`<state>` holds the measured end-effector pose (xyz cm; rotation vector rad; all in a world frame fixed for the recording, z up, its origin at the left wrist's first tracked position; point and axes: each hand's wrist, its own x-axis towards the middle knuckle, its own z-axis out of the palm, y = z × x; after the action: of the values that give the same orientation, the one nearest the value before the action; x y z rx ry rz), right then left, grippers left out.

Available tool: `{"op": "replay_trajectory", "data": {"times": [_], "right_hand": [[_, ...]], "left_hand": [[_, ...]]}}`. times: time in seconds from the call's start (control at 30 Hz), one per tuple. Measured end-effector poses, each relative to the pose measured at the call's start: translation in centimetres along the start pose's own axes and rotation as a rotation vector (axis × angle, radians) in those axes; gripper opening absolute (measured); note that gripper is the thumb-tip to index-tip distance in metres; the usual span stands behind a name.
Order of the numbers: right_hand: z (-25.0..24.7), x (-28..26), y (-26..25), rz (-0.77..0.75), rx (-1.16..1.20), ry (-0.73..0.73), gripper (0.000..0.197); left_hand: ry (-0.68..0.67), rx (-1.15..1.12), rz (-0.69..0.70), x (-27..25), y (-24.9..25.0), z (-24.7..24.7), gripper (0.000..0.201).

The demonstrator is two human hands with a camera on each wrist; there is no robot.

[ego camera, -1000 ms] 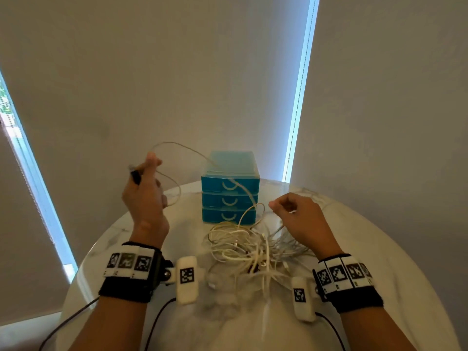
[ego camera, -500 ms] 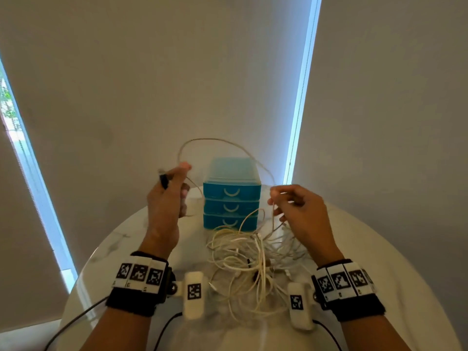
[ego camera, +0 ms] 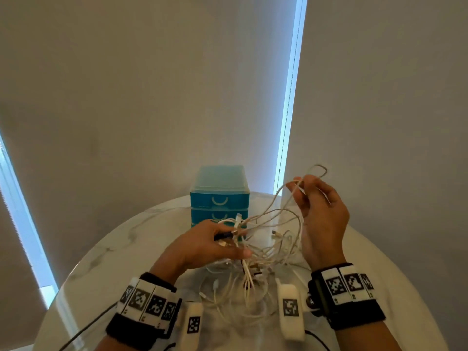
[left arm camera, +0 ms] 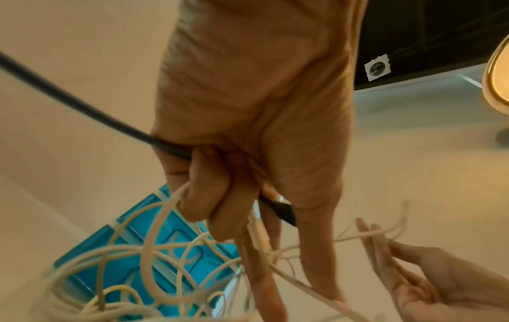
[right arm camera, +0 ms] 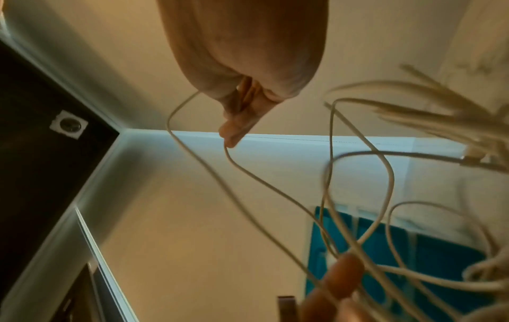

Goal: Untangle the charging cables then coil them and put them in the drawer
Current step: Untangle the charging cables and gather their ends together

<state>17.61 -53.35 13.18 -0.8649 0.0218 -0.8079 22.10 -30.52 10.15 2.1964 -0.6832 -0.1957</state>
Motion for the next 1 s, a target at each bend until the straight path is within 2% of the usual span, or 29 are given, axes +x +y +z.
{"op": "replay_trajectory", "data": {"times": [0.1,0.17,0.2,0.3,0.4,0.5,0.57,0.63,0.73,0.83,0.93,1.0], "right_hand": [[0.2,0.0,-0.5,0.012,0.078,-0.03,0.029],[0.3,-0.1,-0.4,0.037,0.07,-0.049,0.03],[0.3,-0.1,-0.2,0.046,0.069,-0.06,0.03],[1.2,-0.7,-0.4,0.087,0.072,-0.173,0.025],[2.4,-2.0,-0.2,0.133,0.025,-0.342,0.018],[2.7,-2.4,0.5,0.193,0.03,-0.434,0.03],[2.0,-2.2,1.7,0.276,-0.03,-0.468,0.034],[0.6,-1.7,3.9,0.393,-0.218,-0.475,0.034],[-1.1,-1.0,6.7,0.494,-0.461,-0.448,0.036],[-2.0,-0.3,7.6,0.413,-0.623,-0.435,0.034],[-2.6,-0.2,7.1,0.257,-0.811,-0.456,0.026],[-2.8,-0.2,6.8,0.161,-0.887,-0.406,0.017]], "left_hand": [[0.195,-0.051,0.003,0.7,-1.2,-0.2,0.023],[0.352,-0.041,0.022,1.0,-1.5,-0.3,0.022],[0.41,-0.05,0.037,1.0,-1.3,-0.4,0.028],[0.411,-0.143,0.125,0.8,-0.6,0.0,0.042],[0.347,-0.105,0.201,0.8,0.1,1.5,0.031],[0.439,-0.097,0.235,1.2,-0.1,1.7,0.004],[0.5,-0.182,0.242,1.0,-0.3,0.9,0.006],[0.569,-0.286,0.248,0.8,-0.4,0.0,0.006],[0.677,-0.577,0.196,0.6,-0.5,-0.9,0.01],[0.661,-0.899,0.179,0.6,-1.3,-1.8,0.022],[0.617,-1.146,0.216,0.6,-1.4,-2.6,0.02],[0.59,-1.259,0.223,0.4,-1.3,-3.1,0.02]]}}
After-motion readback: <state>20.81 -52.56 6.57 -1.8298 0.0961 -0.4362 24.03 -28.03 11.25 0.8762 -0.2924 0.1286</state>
